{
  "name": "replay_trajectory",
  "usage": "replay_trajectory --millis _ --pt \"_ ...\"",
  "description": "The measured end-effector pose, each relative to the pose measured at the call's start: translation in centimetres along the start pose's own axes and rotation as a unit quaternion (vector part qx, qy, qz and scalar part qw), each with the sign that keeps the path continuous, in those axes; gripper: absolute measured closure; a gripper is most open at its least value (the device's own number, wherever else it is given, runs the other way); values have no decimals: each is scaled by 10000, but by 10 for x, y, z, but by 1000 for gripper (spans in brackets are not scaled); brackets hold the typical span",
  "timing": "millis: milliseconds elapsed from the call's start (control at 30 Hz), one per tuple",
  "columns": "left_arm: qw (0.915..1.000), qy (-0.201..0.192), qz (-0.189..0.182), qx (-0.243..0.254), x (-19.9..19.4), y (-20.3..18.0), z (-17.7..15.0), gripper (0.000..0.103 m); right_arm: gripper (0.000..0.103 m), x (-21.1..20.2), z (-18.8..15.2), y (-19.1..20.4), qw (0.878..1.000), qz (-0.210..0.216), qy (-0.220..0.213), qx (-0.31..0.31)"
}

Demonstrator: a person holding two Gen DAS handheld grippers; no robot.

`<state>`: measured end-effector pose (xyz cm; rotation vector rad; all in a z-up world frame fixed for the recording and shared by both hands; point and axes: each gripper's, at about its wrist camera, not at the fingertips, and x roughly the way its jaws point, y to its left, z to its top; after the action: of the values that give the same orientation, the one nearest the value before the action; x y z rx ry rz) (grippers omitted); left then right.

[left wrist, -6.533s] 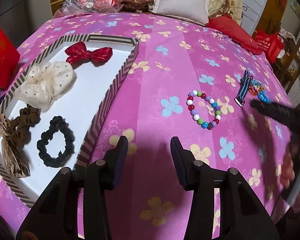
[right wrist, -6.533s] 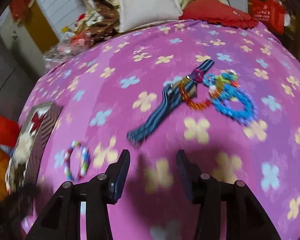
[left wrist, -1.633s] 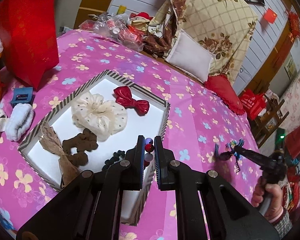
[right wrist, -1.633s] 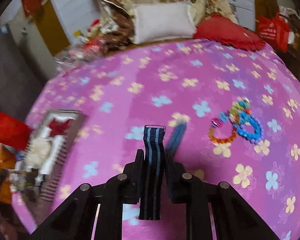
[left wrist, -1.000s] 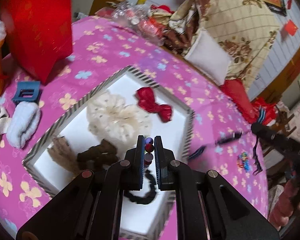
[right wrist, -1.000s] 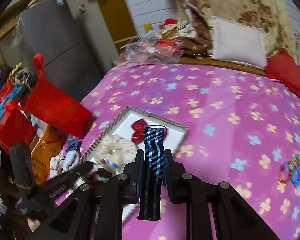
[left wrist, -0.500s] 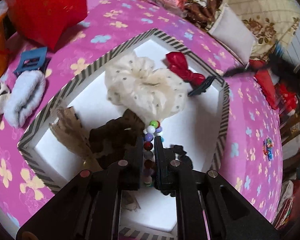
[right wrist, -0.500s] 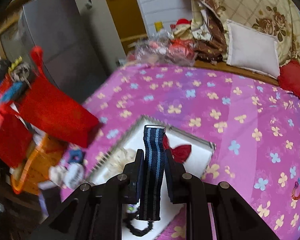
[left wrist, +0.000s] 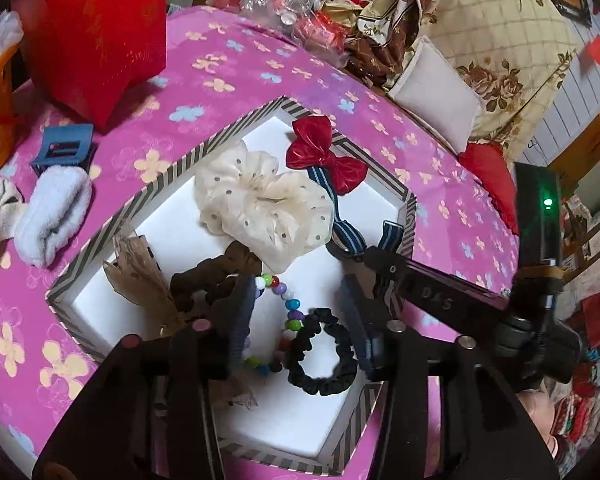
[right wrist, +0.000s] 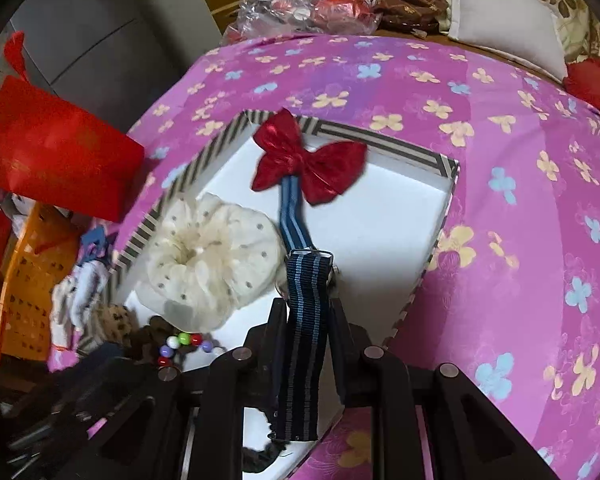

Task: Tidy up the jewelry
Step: 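Carry bead bracelet and watch strap into the white tray and open both tools, then withdraw both tools from the tray toward the bracelet tangle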

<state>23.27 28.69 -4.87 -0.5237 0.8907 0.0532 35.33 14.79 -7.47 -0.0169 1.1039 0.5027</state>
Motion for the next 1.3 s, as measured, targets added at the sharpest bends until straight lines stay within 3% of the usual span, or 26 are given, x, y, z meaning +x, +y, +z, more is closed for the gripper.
replay_trajectory --millis 67,167,200,400,533,600,667,933,1033,1133,1233,1300 --pt "10000 -16 27 18 0 -1 0 58 83 2 -2 -6 9998 136 37 143" --pt "10000 -70 -9 -24 -3 0 1 58 53 -8 -6 -11 9993 260 -121 236" --pt "10000 -82 -7 -34 -3 1 1 58 51 -12 -7 -11 9991 276 -206 236" --pt "9991 -349 245 -80 -13 4 3 58 51 -41 -41 -3 9991 -190 -361 -115" --pt "9974 -589 363 -214 -23 12 5 58 51 -29 -78 8 9998 -8 50 -168" --pt "9971 -598 359 -293 -24 17 5 58 56 -19 -91 18 9990 -149 160 -390" --pt "9969 -584 399 -331 -23 19 5 58 62 -14 -97 25 9975 -345 210 -577" --pt "9968 -600 431 -293 -22 16 4 58 62 -24 -108 19 9922 -967 229 -752" --pt "9966 -628 494 -218 -22 11 4 58 62 -30 -109 2 9934 -967 197 -586" --pt "9965 -635 523 -170 -21 6 3 58 62 -40 -112 -12 9980 -510 82 -356" --pt "9951 -742 650 -29 -23 -4 0 58 62 -65 -117 -22 9986 -361 -289 -263" --pt "9925 -902 815 123 -27 -13 -3 58 61 -87 -129 -28 9963 -539 -557 -372"
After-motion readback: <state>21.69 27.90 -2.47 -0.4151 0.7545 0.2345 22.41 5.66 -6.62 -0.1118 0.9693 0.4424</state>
